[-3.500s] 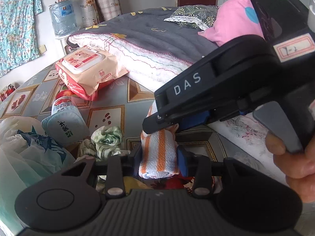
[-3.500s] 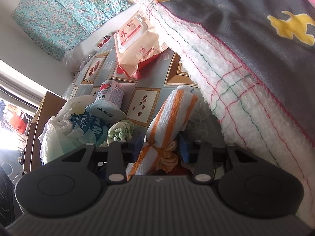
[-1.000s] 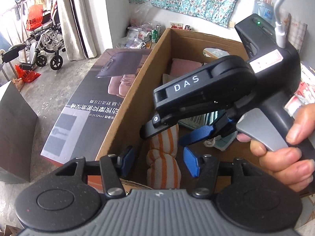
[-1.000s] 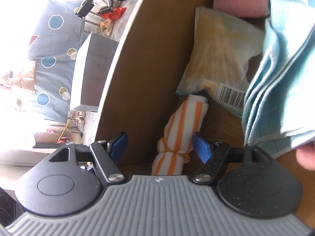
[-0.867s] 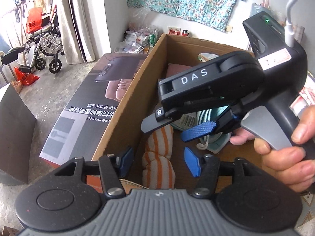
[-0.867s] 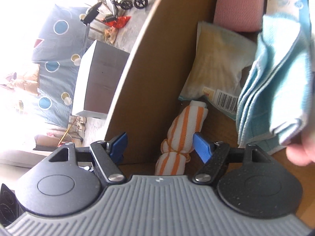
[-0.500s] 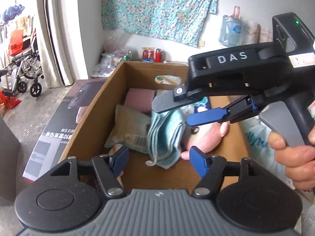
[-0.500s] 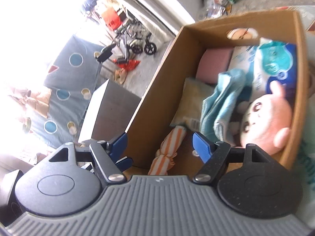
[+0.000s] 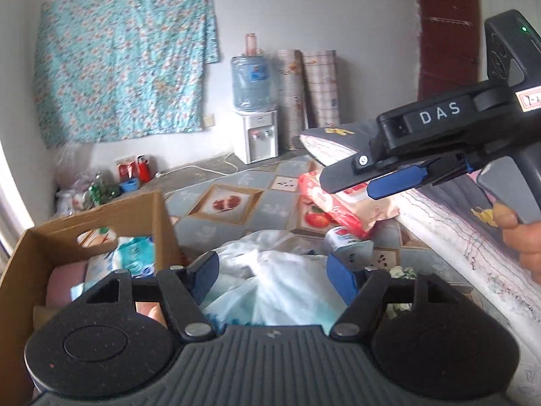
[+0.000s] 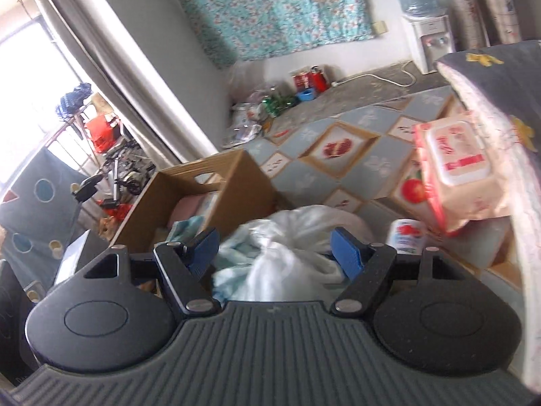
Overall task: Organize soft objects
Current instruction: 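Move the right tool back to the bed toward the white can, then close the right tool on the white-and-blue cup beside the can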
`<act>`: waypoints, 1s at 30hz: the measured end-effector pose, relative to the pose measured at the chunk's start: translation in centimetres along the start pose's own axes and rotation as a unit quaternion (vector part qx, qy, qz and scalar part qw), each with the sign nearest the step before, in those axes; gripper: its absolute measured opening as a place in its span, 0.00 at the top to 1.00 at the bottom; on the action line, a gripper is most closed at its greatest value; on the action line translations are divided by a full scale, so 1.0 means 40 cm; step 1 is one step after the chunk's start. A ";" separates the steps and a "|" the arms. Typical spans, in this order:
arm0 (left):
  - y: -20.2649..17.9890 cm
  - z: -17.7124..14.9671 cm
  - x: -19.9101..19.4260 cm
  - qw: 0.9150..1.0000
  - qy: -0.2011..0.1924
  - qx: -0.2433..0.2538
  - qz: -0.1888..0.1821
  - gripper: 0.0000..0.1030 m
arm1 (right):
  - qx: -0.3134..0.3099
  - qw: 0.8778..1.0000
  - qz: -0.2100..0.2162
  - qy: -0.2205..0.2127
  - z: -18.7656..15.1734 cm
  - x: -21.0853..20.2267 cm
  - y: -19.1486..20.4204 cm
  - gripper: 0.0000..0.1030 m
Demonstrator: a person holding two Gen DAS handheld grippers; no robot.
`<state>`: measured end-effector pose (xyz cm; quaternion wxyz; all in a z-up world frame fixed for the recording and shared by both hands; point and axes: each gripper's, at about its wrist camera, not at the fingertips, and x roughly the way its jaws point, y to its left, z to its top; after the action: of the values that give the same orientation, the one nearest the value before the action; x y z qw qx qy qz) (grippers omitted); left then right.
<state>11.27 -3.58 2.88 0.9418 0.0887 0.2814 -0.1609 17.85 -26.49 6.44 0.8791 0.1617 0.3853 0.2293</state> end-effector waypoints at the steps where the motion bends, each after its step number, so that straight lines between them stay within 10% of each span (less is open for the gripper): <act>1: -0.036 0.005 0.029 1.000 0.004 0.015 -0.008 0.31 | 0.003 1.000 -0.012 0.003 -0.012 0.002 -0.041 0.29; 9: -0.163 0.023 0.237 0.994 0.062 0.085 -0.042 0.41 | 0.006 0.997 -0.066 0.051 -0.087 0.100 -0.239 0.46; 30: -0.179 0.022 0.441 0.981 0.141 0.111 -0.074 0.69 | -0.031 0.995 -0.001 0.093 -0.096 0.224 -0.315 0.81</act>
<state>23.10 -14.96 -6.80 0.8623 0.1934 0.3977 -0.2466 23.84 -31.97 -7.26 0.8443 0.1122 0.4582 0.2541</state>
